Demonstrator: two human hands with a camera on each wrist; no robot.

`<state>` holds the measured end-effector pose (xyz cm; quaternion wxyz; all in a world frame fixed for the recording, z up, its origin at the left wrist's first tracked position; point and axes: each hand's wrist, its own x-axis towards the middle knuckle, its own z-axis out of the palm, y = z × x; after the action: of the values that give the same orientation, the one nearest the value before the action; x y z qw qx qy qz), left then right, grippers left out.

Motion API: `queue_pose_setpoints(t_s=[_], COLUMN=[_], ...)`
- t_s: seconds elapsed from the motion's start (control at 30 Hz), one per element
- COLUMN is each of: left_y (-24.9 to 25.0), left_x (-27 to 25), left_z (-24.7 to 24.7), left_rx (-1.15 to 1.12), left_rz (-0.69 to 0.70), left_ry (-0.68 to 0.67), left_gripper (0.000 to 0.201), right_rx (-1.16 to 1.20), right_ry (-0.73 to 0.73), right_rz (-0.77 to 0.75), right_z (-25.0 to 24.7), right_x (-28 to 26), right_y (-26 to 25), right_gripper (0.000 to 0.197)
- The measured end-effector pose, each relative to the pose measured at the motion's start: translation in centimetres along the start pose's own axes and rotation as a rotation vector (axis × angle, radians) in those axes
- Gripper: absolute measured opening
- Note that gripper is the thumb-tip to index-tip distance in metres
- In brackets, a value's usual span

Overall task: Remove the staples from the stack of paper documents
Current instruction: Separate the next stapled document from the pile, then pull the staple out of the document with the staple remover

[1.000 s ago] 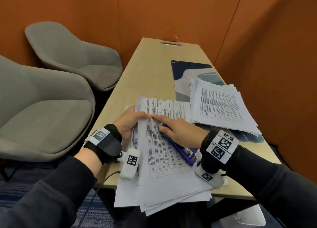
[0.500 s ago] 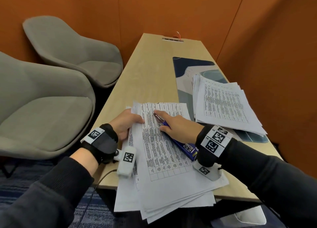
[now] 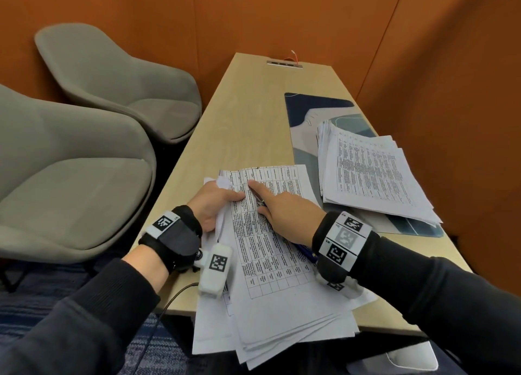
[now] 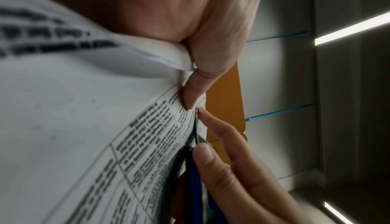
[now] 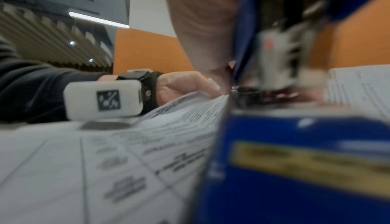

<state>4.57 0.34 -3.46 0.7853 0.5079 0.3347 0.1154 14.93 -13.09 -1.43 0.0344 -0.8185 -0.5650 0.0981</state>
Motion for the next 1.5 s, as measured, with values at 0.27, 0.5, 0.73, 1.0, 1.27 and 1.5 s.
queue_pose_setpoints(t_s=[0.27,0.5,0.73,1.0,1.27,1.5], left_y=[1.5,3.8,6.8,8.9,5.0,1.4], left_x=[-0.7,-1.2,-1.4,0.0,2.6,4.7], left_z=[-0.3,2.0,6.9,12.5,17.9,19.3], left_rx=[-0.017,-0.017,0.067,0.119,0.122,0.270], left_rz=[0.050,0.078,0.188,0.138,0.079,0.055], left_ry=[-0.079,0.014,0.087,-0.114,-0.202,-0.137], left_gripper=[0.037,0.036,0.024,0.018,0.025,0.032], right_rx=[0.894,-0.130,-0.544,0.802,1.589,1.525], right_ry=[-0.112,0.185,0.499,0.769,0.328,0.159], right_rz=[-0.093,-0.215,-0.275,0.261,1.001,1.255], right_z=[-2.9,-5.2,-7.6,-12.4,-5.7,0.6], right_x=[-0.4,-1.9,-3.6,-10.7,-21.1,-26.6], right_y=[2.6,2.4,5.7,14.8,28.4,29.9], right_gripper=[0.040,0.049,0.070,0.039,0.012,0.017])
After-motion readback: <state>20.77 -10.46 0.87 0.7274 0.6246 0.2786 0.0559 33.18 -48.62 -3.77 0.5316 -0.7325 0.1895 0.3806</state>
